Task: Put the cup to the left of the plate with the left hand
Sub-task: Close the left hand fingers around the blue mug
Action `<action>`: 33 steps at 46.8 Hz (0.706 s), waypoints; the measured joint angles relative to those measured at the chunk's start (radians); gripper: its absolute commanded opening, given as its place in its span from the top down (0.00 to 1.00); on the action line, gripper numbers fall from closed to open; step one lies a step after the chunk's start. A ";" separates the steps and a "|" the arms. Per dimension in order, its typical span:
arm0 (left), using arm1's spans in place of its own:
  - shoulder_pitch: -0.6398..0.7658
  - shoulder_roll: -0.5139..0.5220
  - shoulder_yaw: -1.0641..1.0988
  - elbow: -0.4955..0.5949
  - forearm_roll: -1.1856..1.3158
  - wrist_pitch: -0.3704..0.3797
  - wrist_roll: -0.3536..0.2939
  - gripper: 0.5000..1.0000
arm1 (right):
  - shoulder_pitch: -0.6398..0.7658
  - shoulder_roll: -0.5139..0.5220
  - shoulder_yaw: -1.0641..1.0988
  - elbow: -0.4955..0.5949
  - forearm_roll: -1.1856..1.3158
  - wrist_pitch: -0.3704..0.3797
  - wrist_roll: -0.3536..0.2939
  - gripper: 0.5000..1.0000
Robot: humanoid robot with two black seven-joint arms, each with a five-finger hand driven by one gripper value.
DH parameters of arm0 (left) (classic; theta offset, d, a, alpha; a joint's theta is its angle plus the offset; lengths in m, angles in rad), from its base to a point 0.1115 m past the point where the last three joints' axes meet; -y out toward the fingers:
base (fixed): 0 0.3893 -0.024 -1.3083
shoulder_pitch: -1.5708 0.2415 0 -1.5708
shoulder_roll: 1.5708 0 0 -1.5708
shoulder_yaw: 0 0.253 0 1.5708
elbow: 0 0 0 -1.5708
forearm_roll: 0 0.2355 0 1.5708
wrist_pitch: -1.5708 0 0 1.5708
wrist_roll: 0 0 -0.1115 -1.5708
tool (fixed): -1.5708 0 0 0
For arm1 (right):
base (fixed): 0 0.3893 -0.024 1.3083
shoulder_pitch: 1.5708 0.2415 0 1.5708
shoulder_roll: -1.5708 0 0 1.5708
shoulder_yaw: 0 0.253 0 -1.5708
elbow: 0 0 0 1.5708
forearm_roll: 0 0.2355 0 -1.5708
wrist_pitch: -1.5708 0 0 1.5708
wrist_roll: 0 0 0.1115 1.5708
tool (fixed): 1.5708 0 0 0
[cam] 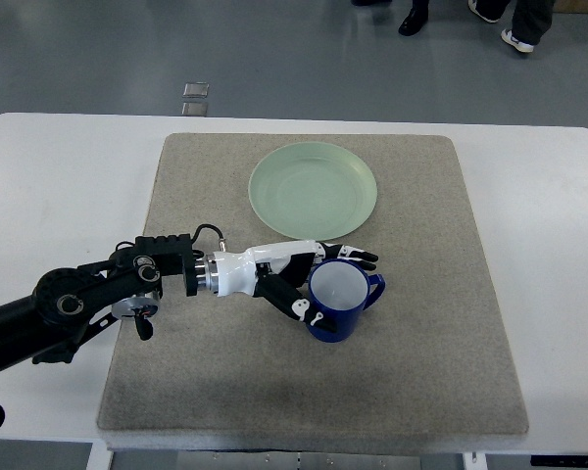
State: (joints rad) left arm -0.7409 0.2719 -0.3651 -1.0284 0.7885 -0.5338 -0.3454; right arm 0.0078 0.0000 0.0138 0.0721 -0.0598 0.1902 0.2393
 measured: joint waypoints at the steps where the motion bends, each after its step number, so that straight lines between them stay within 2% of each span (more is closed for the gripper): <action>1: 0.000 0.000 0.000 0.000 0.000 0.000 0.000 0.25 | 0.000 0.000 0.000 0.000 0.000 0.000 0.000 0.14; 8: 0.000 -0.003 0.001 0.006 0.001 0.001 0.000 0.34 | 0.000 0.000 0.000 0.000 0.000 0.000 0.000 0.14; 15: 0.000 -0.003 0.001 0.007 0.002 0.002 0.000 0.37 | 0.000 0.000 0.000 0.000 0.000 0.000 0.000 0.14; 29: 0.000 -0.005 -0.004 0.011 0.001 0.004 0.000 0.58 | 0.000 0.000 0.000 0.000 0.000 0.000 0.000 0.14; 33: 0.000 -0.005 -0.009 0.011 -0.002 0.007 0.000 0.59 | 0.000 0.000 0.000 0.000 0.000 0.000 0.000 0.14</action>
State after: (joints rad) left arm -0.7409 0.2669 -0.3736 -1.0172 0.7862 -0.5268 -0.3451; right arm 0.0077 0.0000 0.0138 0.0721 -0.0598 0.1902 0.2393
